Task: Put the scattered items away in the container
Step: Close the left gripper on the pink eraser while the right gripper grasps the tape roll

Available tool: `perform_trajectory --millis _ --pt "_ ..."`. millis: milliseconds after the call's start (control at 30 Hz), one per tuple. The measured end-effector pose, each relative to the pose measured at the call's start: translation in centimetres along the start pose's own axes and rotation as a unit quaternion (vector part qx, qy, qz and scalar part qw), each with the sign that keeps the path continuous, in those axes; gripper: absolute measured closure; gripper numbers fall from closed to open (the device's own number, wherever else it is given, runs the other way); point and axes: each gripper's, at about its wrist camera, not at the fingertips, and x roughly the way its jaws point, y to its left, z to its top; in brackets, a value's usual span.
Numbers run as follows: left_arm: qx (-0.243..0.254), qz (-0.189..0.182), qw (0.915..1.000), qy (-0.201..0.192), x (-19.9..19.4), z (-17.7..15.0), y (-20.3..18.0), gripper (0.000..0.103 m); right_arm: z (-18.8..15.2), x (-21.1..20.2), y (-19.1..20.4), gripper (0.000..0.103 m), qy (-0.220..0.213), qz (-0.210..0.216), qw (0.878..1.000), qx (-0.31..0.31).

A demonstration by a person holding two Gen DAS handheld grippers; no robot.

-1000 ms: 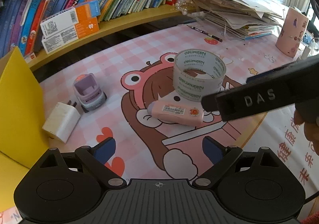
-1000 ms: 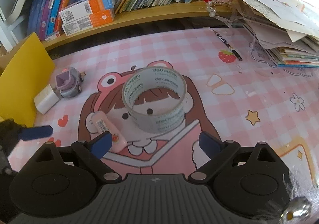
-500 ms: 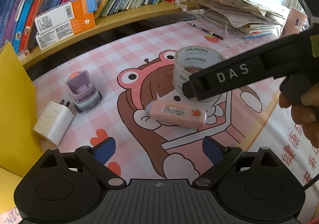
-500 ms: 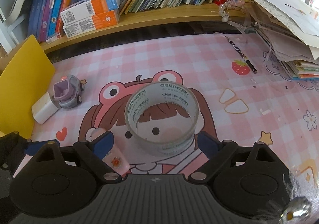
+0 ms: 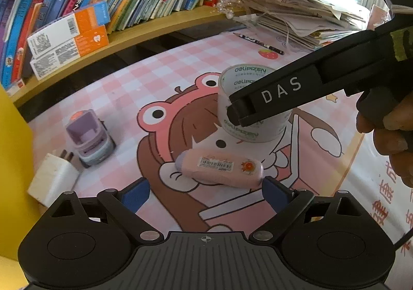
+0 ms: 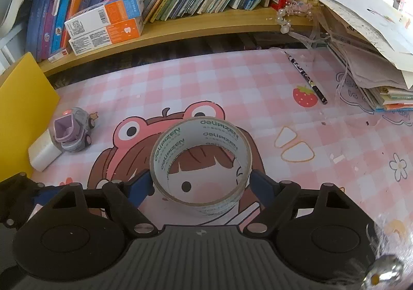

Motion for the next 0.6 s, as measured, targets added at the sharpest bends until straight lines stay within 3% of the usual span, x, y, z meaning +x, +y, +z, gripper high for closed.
perform_trajectory --millis 500,600 --pt "0.003 -0.003 0.9999 -0.013 1.5 0.8 -0.4 0.010 0.3 0.4 -0.2 0.022 -0.001 -0.008 1.000 0.000" --pt "0.006 -0.004 0.9998 -0.020 1.4 0.9 -0.6 0.016 0.3 0.5 -0.1 0.022 -0.001 -0.010 1.000 -0.001"
